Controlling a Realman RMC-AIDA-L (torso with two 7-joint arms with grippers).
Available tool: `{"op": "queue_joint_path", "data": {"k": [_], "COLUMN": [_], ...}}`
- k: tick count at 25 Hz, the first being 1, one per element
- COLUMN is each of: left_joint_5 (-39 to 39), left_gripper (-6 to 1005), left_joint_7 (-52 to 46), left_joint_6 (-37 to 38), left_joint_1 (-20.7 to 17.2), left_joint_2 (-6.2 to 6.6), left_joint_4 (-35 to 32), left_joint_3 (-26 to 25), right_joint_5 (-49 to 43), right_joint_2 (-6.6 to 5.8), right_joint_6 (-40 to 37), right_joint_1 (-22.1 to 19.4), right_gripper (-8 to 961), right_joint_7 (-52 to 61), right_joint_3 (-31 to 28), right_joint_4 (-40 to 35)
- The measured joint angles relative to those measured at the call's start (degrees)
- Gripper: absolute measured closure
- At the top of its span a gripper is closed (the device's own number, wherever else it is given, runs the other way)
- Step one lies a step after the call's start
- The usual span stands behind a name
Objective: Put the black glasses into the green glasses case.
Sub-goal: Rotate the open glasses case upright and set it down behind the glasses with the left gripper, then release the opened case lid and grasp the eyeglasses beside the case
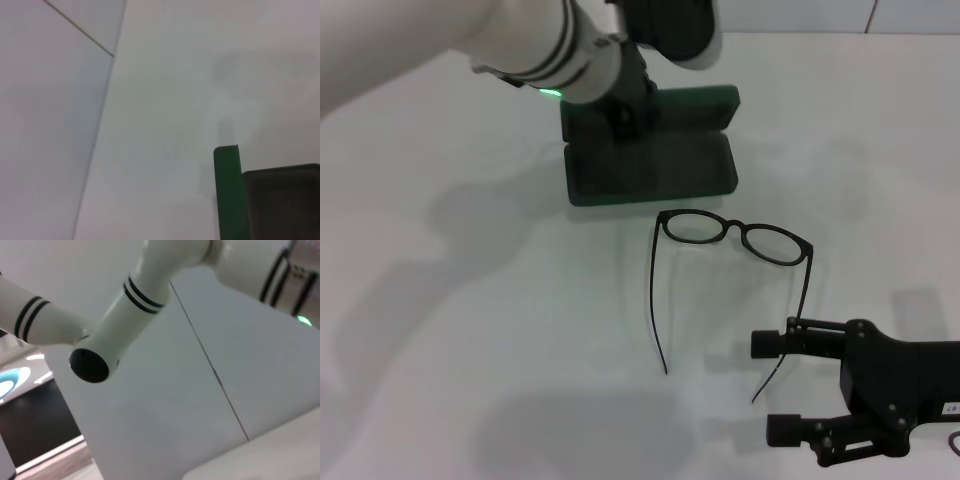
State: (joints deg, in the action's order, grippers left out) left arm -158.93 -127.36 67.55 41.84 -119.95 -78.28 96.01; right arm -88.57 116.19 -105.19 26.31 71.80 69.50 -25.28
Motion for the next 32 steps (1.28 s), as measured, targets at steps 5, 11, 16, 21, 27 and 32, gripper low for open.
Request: {"op": "queue_joint_path", "data": {"k": [5, 11, 16, 21, 27, 32], "left_joint_5": [1.55, 2.45, 2.45, 2.66, 3.7, 4.45], "left_gripper": [804, 807, 808, 802, 794, 765], "left_joint_7": [0.02, 0.27, -0.32, -0.4, -0.43, -1.44], "left_joint_6": [-4.39, -7.2, -7.71, -8.6, -9.14, -9.02], "left_joint_1": [2.22, 2.36, 2.51, 2.62, 2.64, 2.99], "left_joint_2": [-0.2, -0.23, -0.28, -0.44, -0.43, -0.44], "left_joint_4": [5.81, 7.31, 9.26, 10.53, 10.91, 10.94], "left_joint_3": [3.63, 7.0, 7.49, 7.56, 7.73, 7.71], "right_joint_5": [1.97, 2.0, 2.0, 2.0, 2.0, 2.0], "right_joint_2": [-0.08, -0.04, 0.0, 0.0, 0.0, 0.0], "right_joint_6": [-0.59, -0.27, 0.18, 0.62, 0.68, 0.7], "right_joint_1": [-0.66, -0.45, -0.57, -0.63, -0.72, -0.9], "right_gripper": [84, 84, 85, 85, 84, 84], "right_joint_7": [-0.87, -0.92, -0.99, -1.05, -1.2, -1.62], "right_joint_3": [0.01, -0.05, -0.13, -0.16, -0.15, -0.15], "right_joint_4": [0.05, 0.06, 0.06, 0.06, 0.06, 0.06]}}
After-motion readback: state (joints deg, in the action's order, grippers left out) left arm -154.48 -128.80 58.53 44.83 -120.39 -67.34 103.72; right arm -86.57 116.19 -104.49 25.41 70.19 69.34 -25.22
